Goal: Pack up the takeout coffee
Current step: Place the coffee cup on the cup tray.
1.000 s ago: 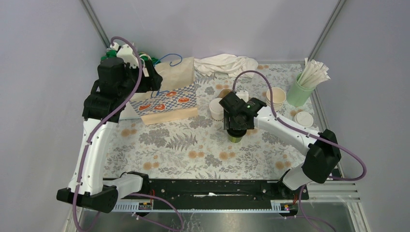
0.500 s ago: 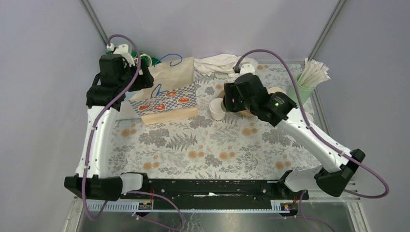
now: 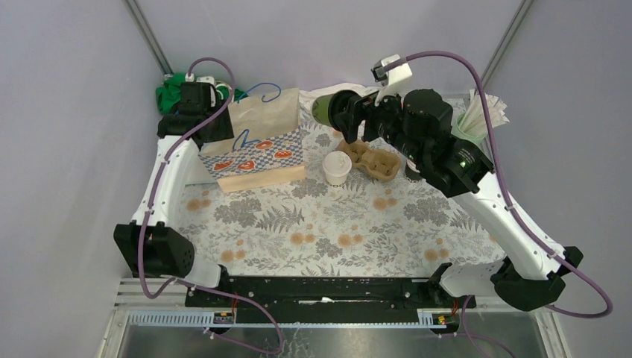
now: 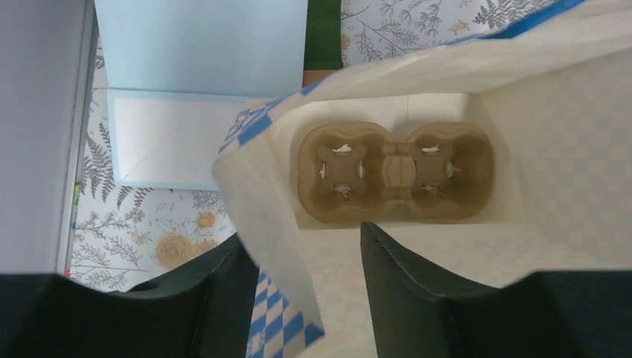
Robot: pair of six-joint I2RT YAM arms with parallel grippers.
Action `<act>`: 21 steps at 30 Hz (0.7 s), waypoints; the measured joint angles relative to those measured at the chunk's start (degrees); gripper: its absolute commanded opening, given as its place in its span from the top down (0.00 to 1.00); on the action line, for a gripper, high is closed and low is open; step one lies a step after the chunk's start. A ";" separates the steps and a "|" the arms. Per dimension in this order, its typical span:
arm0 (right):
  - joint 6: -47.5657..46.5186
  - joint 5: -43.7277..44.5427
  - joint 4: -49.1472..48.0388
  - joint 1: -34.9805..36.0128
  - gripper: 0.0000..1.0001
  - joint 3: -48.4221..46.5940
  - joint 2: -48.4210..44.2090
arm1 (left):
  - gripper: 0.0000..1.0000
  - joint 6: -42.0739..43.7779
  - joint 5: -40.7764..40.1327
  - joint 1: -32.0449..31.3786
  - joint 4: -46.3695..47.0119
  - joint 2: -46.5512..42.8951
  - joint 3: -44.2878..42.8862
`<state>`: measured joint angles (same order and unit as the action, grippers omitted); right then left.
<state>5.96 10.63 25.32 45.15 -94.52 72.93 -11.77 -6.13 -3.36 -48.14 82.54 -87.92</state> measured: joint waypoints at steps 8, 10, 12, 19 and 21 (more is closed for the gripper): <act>-2.49 -11.04 -3.91 -0.09 0.50 -6.97 4.26 | 1.00 1.95 -1.38 0.00 -3.54 2.51 -4.81; -2.67 -14.34 -4.63 -0.07 0.50 -8.07 5.66 | 1.00 2.40 -1.20 -0.15 -5.29 1.18 -6.23; -2.84 -16.87 -5.16 0.13 0.51 -9.07 7.15 | 1.00 2.82 -0.70 -0.61 -7.76 -0.83 -7.89; -5.86 -21.03 -4.57 2.34 0.52 -11.76 11.91 | 1.00 4.04 2.82 -6.64 -16.96 -7.72 -13.75; -6.88 -21.49 -3.96 3.02 0.52 -11.91 12.52 | 1.00 4.07 3.58 -7.39 -19.08 -9.14 -14.10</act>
<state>-0.93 -10.85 21.37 48.16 -106.43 85.45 -7.70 -2.55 -10.74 -67.22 73.41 -102.02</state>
